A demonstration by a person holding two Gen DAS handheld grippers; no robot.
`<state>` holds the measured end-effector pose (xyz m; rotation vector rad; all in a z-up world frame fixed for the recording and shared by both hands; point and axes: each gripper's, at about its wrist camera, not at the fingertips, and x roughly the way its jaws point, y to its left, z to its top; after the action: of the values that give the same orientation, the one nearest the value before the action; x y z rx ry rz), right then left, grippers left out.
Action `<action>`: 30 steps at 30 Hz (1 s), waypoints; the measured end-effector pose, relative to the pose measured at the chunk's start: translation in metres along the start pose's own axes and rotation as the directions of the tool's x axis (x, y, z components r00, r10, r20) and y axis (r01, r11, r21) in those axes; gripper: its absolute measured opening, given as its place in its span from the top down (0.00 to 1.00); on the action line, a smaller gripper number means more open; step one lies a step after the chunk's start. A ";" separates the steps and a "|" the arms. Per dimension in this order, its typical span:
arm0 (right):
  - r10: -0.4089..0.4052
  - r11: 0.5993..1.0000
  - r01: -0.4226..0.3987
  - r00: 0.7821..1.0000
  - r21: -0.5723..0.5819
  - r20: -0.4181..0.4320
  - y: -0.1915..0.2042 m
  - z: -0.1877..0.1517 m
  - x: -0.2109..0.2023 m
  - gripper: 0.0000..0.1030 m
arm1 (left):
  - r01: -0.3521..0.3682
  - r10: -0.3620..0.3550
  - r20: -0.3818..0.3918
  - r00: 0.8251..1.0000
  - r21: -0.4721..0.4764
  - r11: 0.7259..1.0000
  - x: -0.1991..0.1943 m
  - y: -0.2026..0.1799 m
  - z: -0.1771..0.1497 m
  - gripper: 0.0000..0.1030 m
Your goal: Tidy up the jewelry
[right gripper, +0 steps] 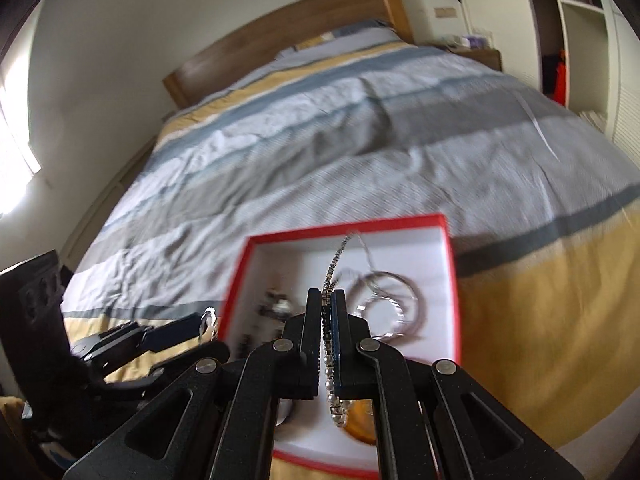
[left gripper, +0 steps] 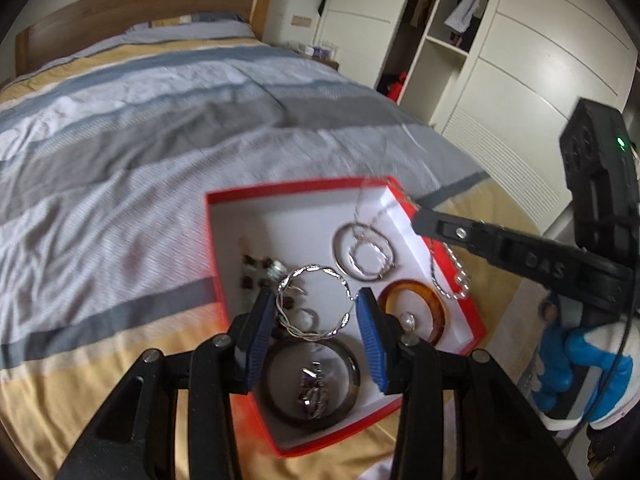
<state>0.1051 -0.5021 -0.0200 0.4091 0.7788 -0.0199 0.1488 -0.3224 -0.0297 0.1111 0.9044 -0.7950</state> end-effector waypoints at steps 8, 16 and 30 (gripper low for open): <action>-0.047 0.999 0.047 0.998 0.004 -0.046 -0.019 -0.011 0.031 0.95 | 0.012 -0.009 -0.063 0.998 0.042 0.999 0.033 -0.009 -0.014 0.62; -0.081 0.996 0.083 0.994 0.020 -0.079 -0.027 -0.020 0.042 0.91 | 0.028 -0.026 -0.085 0.996 0.020 0.999 0.041 -0.005 -0.021 0.61; -0.144 0.989 0.143 0.989 -0.034 -0.031 -0.002 -0.027 -0.001 0.64 | 0.038 -0.038 -0.065 0.997 0.005 0.999 0.005 -0.013 -0.019 0.59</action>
<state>0.0859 -0.4939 -0.0373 0.3229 0.8399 -0.1354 0.1296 -0.3268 -0.0423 0.1260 0.9678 -0.8336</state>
